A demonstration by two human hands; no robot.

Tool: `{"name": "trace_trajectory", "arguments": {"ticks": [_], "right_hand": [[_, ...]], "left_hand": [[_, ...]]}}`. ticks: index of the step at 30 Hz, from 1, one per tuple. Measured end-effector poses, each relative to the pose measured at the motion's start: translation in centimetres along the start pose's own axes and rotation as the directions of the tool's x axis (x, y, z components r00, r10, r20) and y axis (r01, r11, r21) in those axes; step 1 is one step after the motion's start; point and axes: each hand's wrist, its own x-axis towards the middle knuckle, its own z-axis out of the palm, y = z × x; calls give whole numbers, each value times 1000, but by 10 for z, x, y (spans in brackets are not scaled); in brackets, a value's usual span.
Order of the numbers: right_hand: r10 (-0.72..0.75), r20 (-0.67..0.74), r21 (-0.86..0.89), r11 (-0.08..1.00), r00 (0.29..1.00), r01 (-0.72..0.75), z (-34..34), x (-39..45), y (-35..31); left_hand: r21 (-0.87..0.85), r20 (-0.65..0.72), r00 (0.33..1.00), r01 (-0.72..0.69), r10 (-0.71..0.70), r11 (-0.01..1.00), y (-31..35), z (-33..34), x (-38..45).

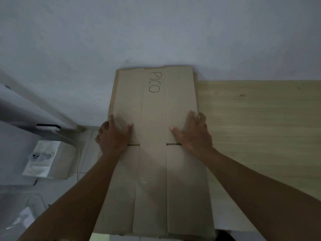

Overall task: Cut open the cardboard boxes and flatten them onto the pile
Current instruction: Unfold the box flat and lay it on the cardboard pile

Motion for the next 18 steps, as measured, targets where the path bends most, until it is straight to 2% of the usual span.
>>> {"name": "trace_trajectory", "arguments": {"ticks": [2,4,8,12,16,18], "right_hand": [[-5,-41,-50,999,999,3,12,5,-2],[11,-70,-38,999,997,-13,21,12,-4],[72,-23,-20,997,997,-73,34,22,-10],[92,2,-54,994,996,-92,34,21,-13],[53,9,-60,997,999,-53,10,16,-12],[-5,-54,-81,997,999,0,-6,10,-5]], "left_hand": [[45,46,998,-37,35,998,1,10,7],[37,66,998,-16,13,999,-1,19,17],[66,-18,1000,17,-16,998,-4,29,32],[66,-6,1000,27,-27,997,-5,32,33],[120,-49,998,-34,41,992,11,23,20],[133,-59,989,-124,133,983,33,18,8]]}}
